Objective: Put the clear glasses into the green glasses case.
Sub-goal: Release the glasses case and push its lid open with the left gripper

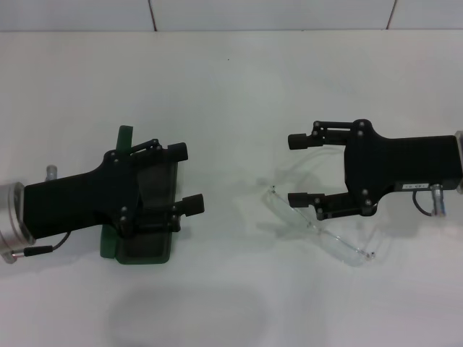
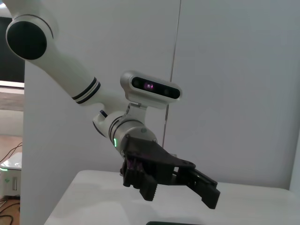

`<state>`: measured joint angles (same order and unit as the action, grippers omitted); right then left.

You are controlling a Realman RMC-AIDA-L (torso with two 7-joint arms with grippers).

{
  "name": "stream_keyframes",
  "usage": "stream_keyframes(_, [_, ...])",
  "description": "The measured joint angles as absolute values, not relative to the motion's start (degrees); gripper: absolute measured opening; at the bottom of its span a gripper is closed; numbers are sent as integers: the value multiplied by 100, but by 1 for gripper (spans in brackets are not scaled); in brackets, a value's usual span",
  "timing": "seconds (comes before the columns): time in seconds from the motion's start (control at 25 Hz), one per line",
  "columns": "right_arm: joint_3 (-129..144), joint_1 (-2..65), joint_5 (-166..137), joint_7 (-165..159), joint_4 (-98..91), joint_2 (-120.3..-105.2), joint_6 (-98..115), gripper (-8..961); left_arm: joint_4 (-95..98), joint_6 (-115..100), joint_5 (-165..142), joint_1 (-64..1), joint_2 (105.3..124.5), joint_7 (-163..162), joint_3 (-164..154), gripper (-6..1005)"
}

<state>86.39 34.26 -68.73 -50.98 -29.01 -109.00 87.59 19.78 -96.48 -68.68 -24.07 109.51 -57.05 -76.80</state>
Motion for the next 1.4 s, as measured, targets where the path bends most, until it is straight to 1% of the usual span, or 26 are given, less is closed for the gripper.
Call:
stream_keyframes(0.4, [8640,3300,-6873,-5071,-3048,-10936,8771,768,1978,-9631,-6924,-2437,10953,-5762,-7694,885])
stream_keyframes(0.84, [8577,3092,-6946,-4969,-3178,-10934,8826,769,2146,-9630,-7022,-2437,11022,-5942,-7646,882])
stream_keyframes(1.0, [8571,3063,-6949,-4901,-3191,-10926,8830,769,2715,-9207,-7278,-2311,10952,-6973,-7434,881])
stream_keyframes(1.08, [8569,3062,-6950,-4876,-3184,-10922,8834,769,3243,-8788,-7620,-2117,10960,-7528,-7285,880])
stream_keyframes(1.12, [8569,3061,-6951,-4863,-3178,-10921,8834,769,3513,-8600,-7842,-1982,10993,-7756,-7205,880])
stream_keyframes(1.24, [8569,3060,-6952,-4845,-3168,-10926,8835,769,4666,-8248,-8590,-1442,11285,-8377,-6772,879])
stream_keyframes(1.28, [8569,3059,-6952,-4843,-3167,-10927,8836,768,5185,-8179,-8999,-1243,11467,-8645,-6514,878])
stream_keyframes(1.36, [8569,3058,-6952,-4842,-3168,-10927,8835,768,5913,-8154,-9556,-981,11759,-8947,-6148,878])
stream_keyframes(1.4, [8569,3058,-6952,-4842,-3171,-10927,8834,768,6138,-8152,-9704,-894,11842,-9032,-6055,878])
